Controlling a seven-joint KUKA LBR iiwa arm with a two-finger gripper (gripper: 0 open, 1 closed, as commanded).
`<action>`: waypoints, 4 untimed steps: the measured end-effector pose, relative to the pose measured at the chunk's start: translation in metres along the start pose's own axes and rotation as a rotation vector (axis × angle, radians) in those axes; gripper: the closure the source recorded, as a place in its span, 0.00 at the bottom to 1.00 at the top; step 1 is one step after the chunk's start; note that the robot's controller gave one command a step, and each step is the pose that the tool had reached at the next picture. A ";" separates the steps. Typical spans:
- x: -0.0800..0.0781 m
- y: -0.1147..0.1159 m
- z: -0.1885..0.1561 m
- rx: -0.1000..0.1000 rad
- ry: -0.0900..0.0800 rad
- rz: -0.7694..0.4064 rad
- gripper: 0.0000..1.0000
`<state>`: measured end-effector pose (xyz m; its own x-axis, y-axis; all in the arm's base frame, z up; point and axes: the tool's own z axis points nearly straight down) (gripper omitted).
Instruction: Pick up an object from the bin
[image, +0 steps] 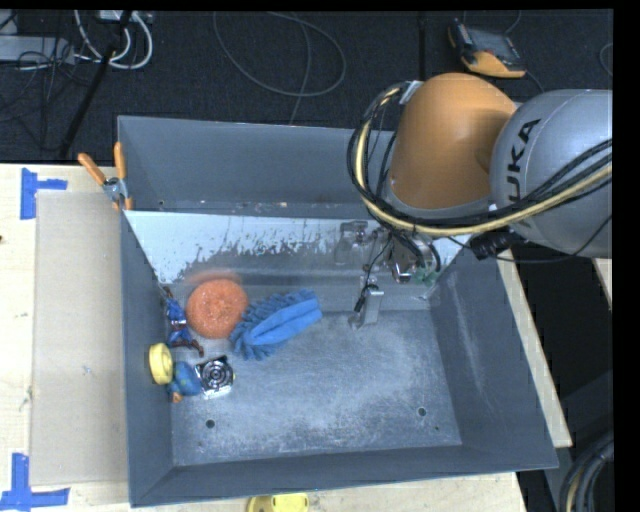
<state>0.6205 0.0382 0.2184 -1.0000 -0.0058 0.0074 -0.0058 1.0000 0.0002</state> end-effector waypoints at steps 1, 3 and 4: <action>-0.001 0.000 -0.005 -0.001 -0.008 0.001 0.00; 0.026 0.072 0.062 0.001 -0.001 -0.035 0.00; 0.003 0.082 0.124 -0.001 -0.008 -0.020 1.00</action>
Offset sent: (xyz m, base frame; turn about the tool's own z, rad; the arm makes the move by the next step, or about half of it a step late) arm -0.0193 0.0577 -0.0991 -0.1409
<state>0.6163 0.1200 0.0947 -0.9997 -0.0262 -0.0002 -0.0262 0.9997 0.0008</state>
